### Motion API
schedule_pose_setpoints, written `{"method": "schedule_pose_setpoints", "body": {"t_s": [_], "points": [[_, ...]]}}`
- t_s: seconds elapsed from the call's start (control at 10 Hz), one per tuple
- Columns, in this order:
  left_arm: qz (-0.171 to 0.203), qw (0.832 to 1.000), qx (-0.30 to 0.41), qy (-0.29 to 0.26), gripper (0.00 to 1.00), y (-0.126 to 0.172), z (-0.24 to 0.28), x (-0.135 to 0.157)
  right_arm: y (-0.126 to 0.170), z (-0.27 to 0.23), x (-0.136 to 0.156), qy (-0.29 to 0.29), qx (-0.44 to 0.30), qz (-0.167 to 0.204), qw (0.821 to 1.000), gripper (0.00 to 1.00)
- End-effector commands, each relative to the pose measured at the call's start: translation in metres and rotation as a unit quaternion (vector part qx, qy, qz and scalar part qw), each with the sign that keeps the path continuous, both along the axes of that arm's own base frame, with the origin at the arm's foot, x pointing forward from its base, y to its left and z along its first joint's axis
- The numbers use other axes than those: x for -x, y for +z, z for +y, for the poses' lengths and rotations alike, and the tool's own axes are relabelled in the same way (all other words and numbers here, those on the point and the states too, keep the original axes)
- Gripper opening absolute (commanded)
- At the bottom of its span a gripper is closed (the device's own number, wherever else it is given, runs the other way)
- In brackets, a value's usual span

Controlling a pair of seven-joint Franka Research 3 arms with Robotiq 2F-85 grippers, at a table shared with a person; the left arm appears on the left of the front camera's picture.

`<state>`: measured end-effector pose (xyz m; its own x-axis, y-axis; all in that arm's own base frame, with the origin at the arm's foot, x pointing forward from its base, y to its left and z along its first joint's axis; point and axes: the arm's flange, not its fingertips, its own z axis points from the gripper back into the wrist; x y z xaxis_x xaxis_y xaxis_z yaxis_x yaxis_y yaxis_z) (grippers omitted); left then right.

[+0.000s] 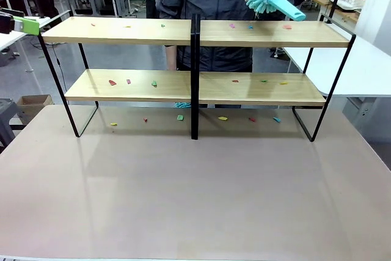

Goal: Clean the shelves.
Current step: Pick up the Duster when the human hands it over.

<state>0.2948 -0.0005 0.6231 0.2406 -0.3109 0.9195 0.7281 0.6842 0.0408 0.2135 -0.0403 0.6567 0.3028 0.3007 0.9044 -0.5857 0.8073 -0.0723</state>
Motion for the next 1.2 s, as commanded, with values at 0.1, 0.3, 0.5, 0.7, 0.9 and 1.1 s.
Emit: {"method": "schedule_pose_setpoints", "body": {"t_s": [0.1,0.3,0.5,0.7,0.9,1.1], "points": [[0.004,1.000,0.005,-0.003,1.00,-0.001,-0.001,-0.001,-0.033,0.001,0.015,-0.015,-0.022,0.005,1.000,1.00],[0.004,1.000,0.005,-0.003,1.00,-0.001,-0.001,-0.001,-0.036,-0.003,0.013,-0.022,-0.027,0.010,0.999,1.00],[0.004,1.000,0.005,-0.003,1.00,-0.001,-0.001,-0.001,-0.037,-0.004,0.011,-0.024,-0.027,0.010,0.999,1.00],[0.004,1.000,0.005,-0.003,1.00,-0.001,-0.001,-0.001,-0.003,-0.012,-0.001,-0.018,-0.017,0.009,1.000,1.00],[0.004,1.000,0.005,-0.003,1.00,-0.001,-0.001,-0.001,-0.003,-0.012,-0.001,-0.018,-0.017,0.009,1.000,1.00],[0.004,1.000,0.005,-0.003,1.00,-0.001,-0.001,-0.001,-0.003,-0.012,-0.001,-0.018,-0.017,0.009,1.000,1.00]]}}
